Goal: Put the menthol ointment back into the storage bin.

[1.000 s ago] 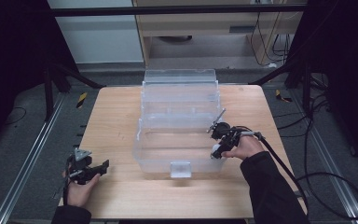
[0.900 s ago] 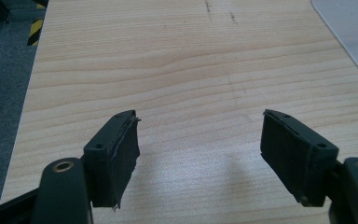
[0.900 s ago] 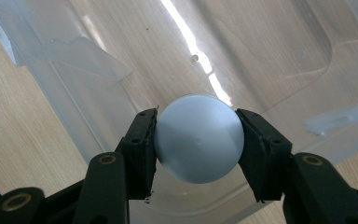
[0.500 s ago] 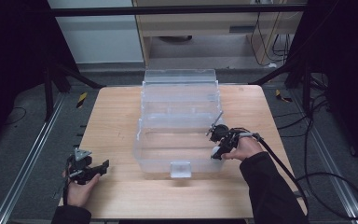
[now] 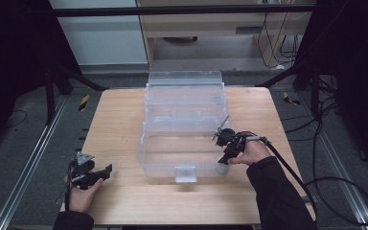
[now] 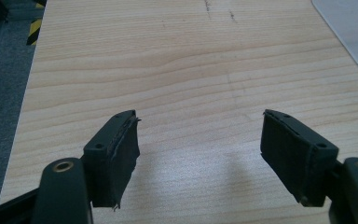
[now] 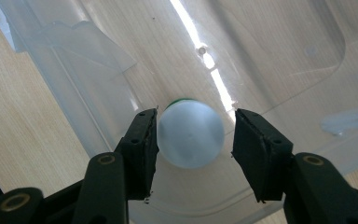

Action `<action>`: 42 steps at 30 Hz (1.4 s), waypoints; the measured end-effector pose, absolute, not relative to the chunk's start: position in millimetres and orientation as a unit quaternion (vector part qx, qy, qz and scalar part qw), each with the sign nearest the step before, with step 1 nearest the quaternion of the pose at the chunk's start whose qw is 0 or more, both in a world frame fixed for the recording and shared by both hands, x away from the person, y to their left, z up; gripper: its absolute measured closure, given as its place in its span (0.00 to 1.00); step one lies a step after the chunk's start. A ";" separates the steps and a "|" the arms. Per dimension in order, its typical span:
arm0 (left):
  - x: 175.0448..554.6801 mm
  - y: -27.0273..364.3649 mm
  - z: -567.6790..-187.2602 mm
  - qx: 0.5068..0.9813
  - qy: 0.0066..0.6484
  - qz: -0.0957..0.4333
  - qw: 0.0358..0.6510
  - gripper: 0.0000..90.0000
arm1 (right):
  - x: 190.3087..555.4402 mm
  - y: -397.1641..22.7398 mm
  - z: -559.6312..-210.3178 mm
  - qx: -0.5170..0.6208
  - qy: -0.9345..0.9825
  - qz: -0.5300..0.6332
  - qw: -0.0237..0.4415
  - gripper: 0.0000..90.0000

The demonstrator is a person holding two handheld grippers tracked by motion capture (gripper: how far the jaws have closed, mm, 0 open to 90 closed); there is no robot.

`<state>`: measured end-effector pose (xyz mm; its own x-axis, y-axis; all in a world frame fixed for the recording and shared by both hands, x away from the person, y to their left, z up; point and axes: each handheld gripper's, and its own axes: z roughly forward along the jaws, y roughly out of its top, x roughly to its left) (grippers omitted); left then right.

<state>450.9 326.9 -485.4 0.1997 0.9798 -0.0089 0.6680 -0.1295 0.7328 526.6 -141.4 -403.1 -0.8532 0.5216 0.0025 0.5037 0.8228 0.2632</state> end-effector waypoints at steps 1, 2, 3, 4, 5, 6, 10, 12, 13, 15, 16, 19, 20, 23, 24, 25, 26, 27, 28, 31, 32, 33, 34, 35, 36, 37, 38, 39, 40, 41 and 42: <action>450.9 326.9 -485.4 0.709 0.581 0.250 0.312 0.30 | 526.4 -141.4 -402.7 0.270 0.953 0.131 0.037 0.54; 450.9 326.9 -485.4 0.708 0.581 0.250 0.313 0.30 | 526.3 -141.7 -401.7 0.271 0.952 0.133 0.038 0.53; 450.9 327.0 -485.3 0.708 0.582 0.250 0.313 0.30 | 526.0 -142.4 -400.8 0.273 0.951 0.140 0.041 0.52; 450.9 327.2 -485.3 0.708 0.582 0.250 0.313 0.30 | 525.4 -143.2 -398.7 0.276 0.949 0.144 0.043 0.51; 450.9 327.3 -485.4 0.707 0.583 0.250 0.314 0.30 | 524.8 -144.5 -396.5 0.278 0.948 0.150 0.046 0.50; 450.9 327.4 -485.4 0.707 0.583 0.250 0.314 0.30 | 523.9 -146.0 -393.7 0.282 0.945 0.158 0.051 0.49; 450.8 327.1 -485.3 0.708 0.582 0.249 0.313 0.30 | 518.4 -154.1 -380.9 0.298 0.933 0.192 0.064 0.47; 450.7 327.0 -485.2 0.708 0.582 0.249 0.313 0.30 | 514.3 -158.7 -373.9 0.306 0.926 0.208 0.072 0.44; 450.7 327.0 -485.2 0.708 0.582 0.249 0.314 0.30 | 512.0 -161.2 -370.4 0.307 0.923 0.217 0.076 0.43; 450.6 327.1 -485.2 0.707 0.582 0.250 0.314 0.30 | 506.5 -166.4 -364.4 0.308 0.919 0.230 0.086 0.40; 450.6 327.1 -485.2 0.707 0.582 0.250 0.314 0.30 | 503.6 -169.5 -361.4 0.307 0.917 0.237 0.091 0.39; 450.5 327.0 -485.1 0.707 0.582 0.250 0.314 0.30 | 494.8 -180.4 -354.5 0.319 0.906 0.258 0.101 0.37; 450.5 327.0 -485.1 0.707 0.582 0.250 0.314 0.30 | 491.9 -184.4 -353.4 0.324 0.902 0.265 0.104 0.36; 450.4 326.9 -485.1 0.707 0.582 0.250 0.314 0.30 | 483.6 -197.4 -353.9 0.340 0.890 0.283 0.115 0.33; 450.3 326.7 -485.1 0.708 0.581 0.250 0.314 0.30 | 480.7 -201.8 -355.3 0.345 0.887 0.284 0.119 0.33; 450.2 326.7 -485.0 0.708 0.581 0.250 0.314 0.30 | 478.4 -206.5 -357.2 0.349 0.883 0.288 0.124 0.32; 450.2 326.6 -485.0 0.708 0.581 0.250 0.314 0.30 | 476.1 -211.3 -359.5 0.357 0.878 0.293 0.128 0.32; 450.2 326.6 -485.0 0.708 0.581 0.250 0.314 0.30 | 474.2 -216.3 -362.4 0.364 0.873 0.297 0.132 0.31; 450.0 326.3 -485.0 0.708 0.581 0.251 0.315 0.30 | 472.2 -221.2 -365.9 0.370 0.867 0.304 0.138 0.30; 450.2 326.1 -485.1 0.709 0.580 0.250 0.315 0.30 | 467.4 -235.8 -379.3 0.389 0.849 0.319 0.163 0.25; 450.1 326.0 -485.1 0.709 0.579 0.250 0.314 0.30 | 466.1 -240.3 -384.1 0.398 0.842 0.322 0.169 0.25; 450.1 325.9 -485.1 0.709 0.579 0.250 0.315 0.30 | 465.4 -244.8 -389.7 0.405 0.836 0.326 0.176 0.24; 450.0 325.8 -485.1 0.710 0.579 0.249 0.315 0.30 | 464.6 -249.2 -395.1 0.415 0.829 0.330 0.179 0.24; 450.0 325.7 -485.2 0.710 0.579 0.249 0.314 0.30 | 464.0 -253.4 -400.7 0.425 0.822 0.334 0.183 0.23; 450.0 325.7 -485.2 0.710 0.579 0.249 0.315 0.30 | 463.3 -257.4 -406.6 0.433 0.814 0.339 0.186 0.23; 450.1 325.7 -485.2 0.710 0.578 0.249 0.315 0.30 | 462.9 -261.3 -412.5 0.441 0.807 0.343 0.188 0.22; 450.1 325.7 -485.1 0.710 0.578 0.249 0.315 0.30 | 462.9 -264.3 -418.5 0.449 0.802 0.346 0.188 0.21; 450.0 325.7 -485.0 0.711 0.577 0.249 0.315 0.30 | 463.1 -267.8 -423.8 0.452 0.802 0.342 0.187 0.21; 449.9 325.8 -485.0 0.711 0.577 0.249 0.316 0.30 | 462.7 -270.9 -428.8 0.456 0.799 0.342 0.190 0.21; 449.9 325.9 -485.0 0.710 0.577 0.249 0.316 0.30 | 462.9 -274.4 -434.1 0.457 0.799 0.341 0.193 0.21; 450.1 326.0 -485.1 0.711 0.577 0.249 0.316 0.30 | 462.7 -277.3 -439.0 0.462 0.796 0.342 0.192 0.21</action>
